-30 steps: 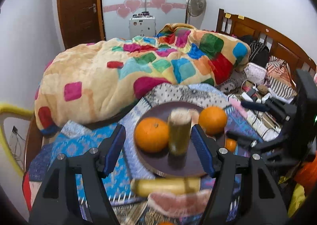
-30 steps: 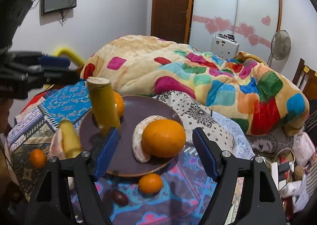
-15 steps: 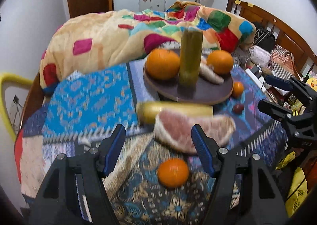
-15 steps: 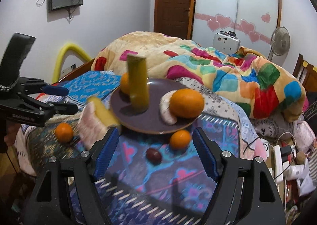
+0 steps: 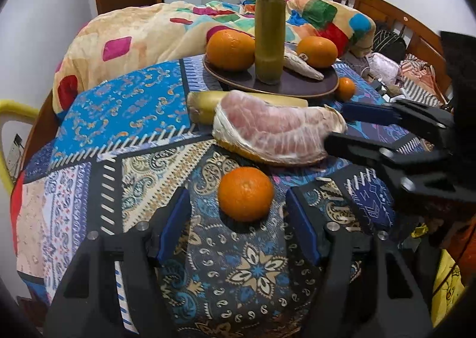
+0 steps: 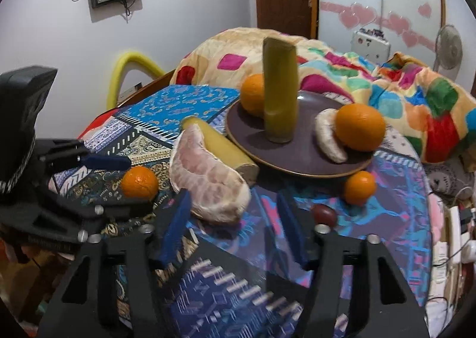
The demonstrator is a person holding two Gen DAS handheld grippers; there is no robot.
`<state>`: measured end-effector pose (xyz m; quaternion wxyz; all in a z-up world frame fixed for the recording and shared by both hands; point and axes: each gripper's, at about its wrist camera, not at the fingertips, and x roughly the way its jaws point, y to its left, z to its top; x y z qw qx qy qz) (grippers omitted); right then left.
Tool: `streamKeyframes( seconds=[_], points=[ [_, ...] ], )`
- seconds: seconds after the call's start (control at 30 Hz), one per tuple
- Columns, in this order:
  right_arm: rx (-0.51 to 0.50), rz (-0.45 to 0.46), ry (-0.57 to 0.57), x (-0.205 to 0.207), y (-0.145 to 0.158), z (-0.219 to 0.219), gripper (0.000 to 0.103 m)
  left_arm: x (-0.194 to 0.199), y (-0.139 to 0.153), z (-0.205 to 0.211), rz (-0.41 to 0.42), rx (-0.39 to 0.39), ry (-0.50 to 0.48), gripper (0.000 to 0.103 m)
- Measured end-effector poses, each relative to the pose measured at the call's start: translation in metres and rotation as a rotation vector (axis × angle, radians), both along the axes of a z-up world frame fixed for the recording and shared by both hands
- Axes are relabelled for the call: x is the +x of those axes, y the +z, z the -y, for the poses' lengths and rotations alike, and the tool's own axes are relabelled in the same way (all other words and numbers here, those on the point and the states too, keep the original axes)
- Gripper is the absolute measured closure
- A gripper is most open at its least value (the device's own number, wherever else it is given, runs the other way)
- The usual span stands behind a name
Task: Organize fruits
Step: 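Move the right tool to the second pomelo segment on the cloth, then grasp the second pomelo segment with the right tool and lift it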
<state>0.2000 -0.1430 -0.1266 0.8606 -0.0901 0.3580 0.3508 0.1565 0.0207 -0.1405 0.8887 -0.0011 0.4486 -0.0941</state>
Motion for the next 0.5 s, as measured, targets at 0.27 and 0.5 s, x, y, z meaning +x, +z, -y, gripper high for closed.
streamKeyframes(
  seconds=[0.27, 0.5],
  points=[
    [0.07, -0.041, 0.029, -0.008, 0.0, 0.008, 0.082, -0.002, -0.003, 0.003, 0.021, -0.017, -0.024, 0.066],
    [0.04, -0.03, -0.014, -0.033, 0.006, 0.036, 0.086, -0.019, 0.004, 0.006, 0.054, 0.021, -0.035, 0.067]
  ],
)
